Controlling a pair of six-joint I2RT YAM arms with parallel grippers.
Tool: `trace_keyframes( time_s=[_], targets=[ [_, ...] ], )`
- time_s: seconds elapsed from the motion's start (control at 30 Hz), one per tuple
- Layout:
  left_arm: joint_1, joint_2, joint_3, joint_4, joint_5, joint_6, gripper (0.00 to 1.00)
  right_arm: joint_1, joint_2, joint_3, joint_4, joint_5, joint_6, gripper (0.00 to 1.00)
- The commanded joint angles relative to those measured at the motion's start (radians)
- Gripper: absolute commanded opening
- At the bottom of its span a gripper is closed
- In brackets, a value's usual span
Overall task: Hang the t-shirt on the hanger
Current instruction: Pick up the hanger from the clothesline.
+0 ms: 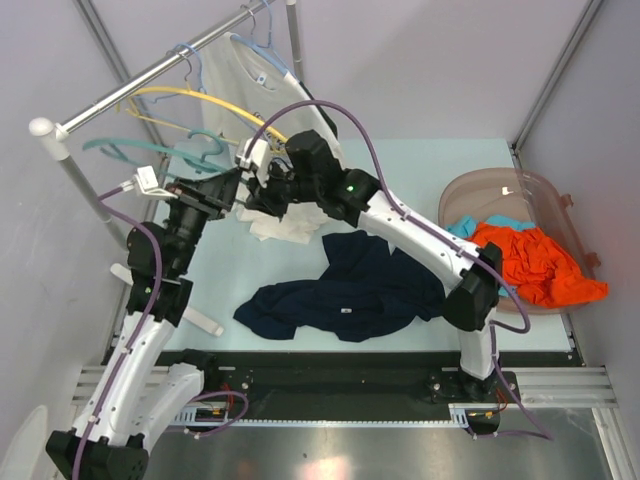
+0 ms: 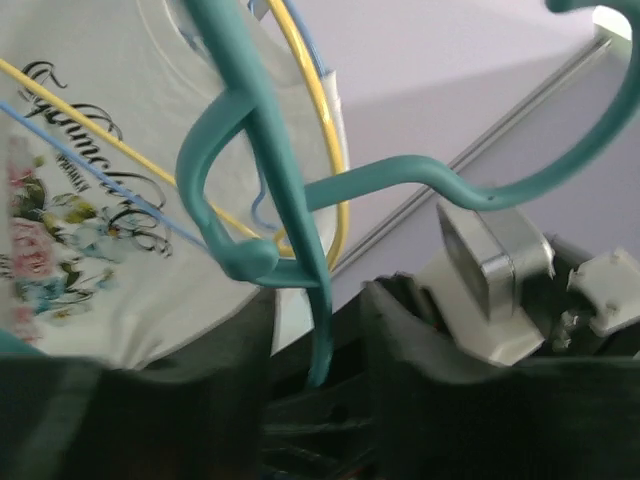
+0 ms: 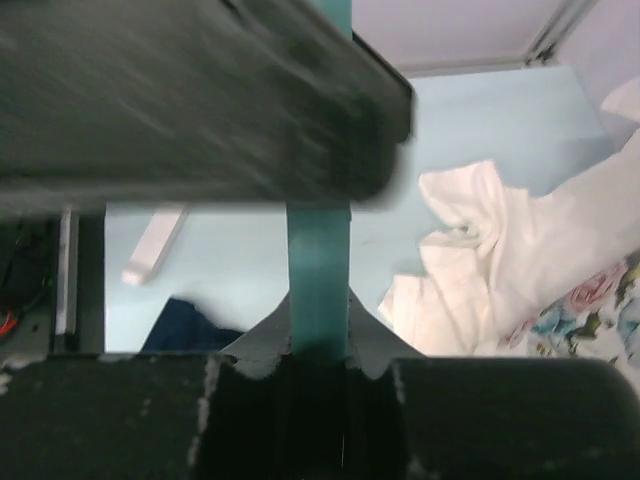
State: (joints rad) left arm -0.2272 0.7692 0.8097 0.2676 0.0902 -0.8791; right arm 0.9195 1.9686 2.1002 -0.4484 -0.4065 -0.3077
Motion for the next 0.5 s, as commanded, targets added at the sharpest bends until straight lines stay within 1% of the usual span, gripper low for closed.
trace_keyframes(
  time_s=[0.0,0.03,0.07,0.1,0.13,0.17,0.2,0.23,0.27,0.3,0.33,0.37,0.4,0.43,0.47],
  targets=[
    [0.002,-0.083,-0.047,-0.059,0.11,0.155,0.62,-0.068,-0.184,-0.124,-0.005,-0.064,-0.01,0.0],
    [0.002,-0.099,-0.049,-0.089,0.143,0.225,0.78,-0.085,-0.22,-0.159,-0.018,-0.086,-0.016,0.0],
    [0.002,-0.128,-0.05,-0.119,0.22,0.261,0.85,-0.115,-0.282,-0.239,-0.032,-0.116,-0.033,0.0],
    [0.002,-0.14,-0.046,-0.192,0.255,0.296,0.94,-0.132,-0.319,-0.274,-0.067,-0.132,-0.045,0.0],
    [0.002,-0.149,-0.041,-0.243,0.293,0.357,1.0,-0.148,-0.35,-0.305,-0.087,-0.143,-0.056,0.0],
    [0.002,-0.165,-0.037,-0.299,0.369,0.391,1.0,-0.183,-0.411,-0.369,-0.11,-0.179,-0.07,0.0],
    [0.002,-0.172,-0.018,-0.399,0.423,0.437,1.0,-0.198,-0.439,-0.393,-0.178,-0.196,-0.13,0.0],
    [0.002,-0.179,-0.008,-0.451,0.472,0.559,1.0,-0.212,-0.467,-0.426,-0.22,-0.204,-0.172,0.0],
    [0.002,-0.188,0.006,-0.505,0.526,0.628,1.0,-0.229,-0.531,-0.492,-0.293,-0.201,-0.227,0.0],
    [0.002,-0.192,0.04,-0.615,0.605,0.705,1.0,-0.238,-0.562,-0.534,-0.326,-0.196,-0.307,0.0],
    [0.002,-0.194,0.061,-0.664,0.626,0.835,1.0,-0.245,-0.598,-0.57,-0.357,-0.192,-0.342,0.0],
    [0.0,-0.192,0.087,-0.718,0.643,0.911,1.0,-0.254,-0.632,-0.607,-0.402,-0.175,-0.361,0.0],
    [0.002,-0.183,0.147,-0.807,0.681,0.978,1.0,-0.255,-0.698,-0.687,-0.426,-0.169,-0.378,0.0],
    [0.0,-0.176,0.179,-0.858,0.721,1.131,1.0,-0.254,-0.73,-0.721,-0.446,-0.158,-0.405,0.0],
    [0.0,-0.162,0.216,-0.914,0.75,1.216,1.0,-0.251,-0.76,-0.761,-0.472,-0.14,-0.406,0.0]
  ],
)
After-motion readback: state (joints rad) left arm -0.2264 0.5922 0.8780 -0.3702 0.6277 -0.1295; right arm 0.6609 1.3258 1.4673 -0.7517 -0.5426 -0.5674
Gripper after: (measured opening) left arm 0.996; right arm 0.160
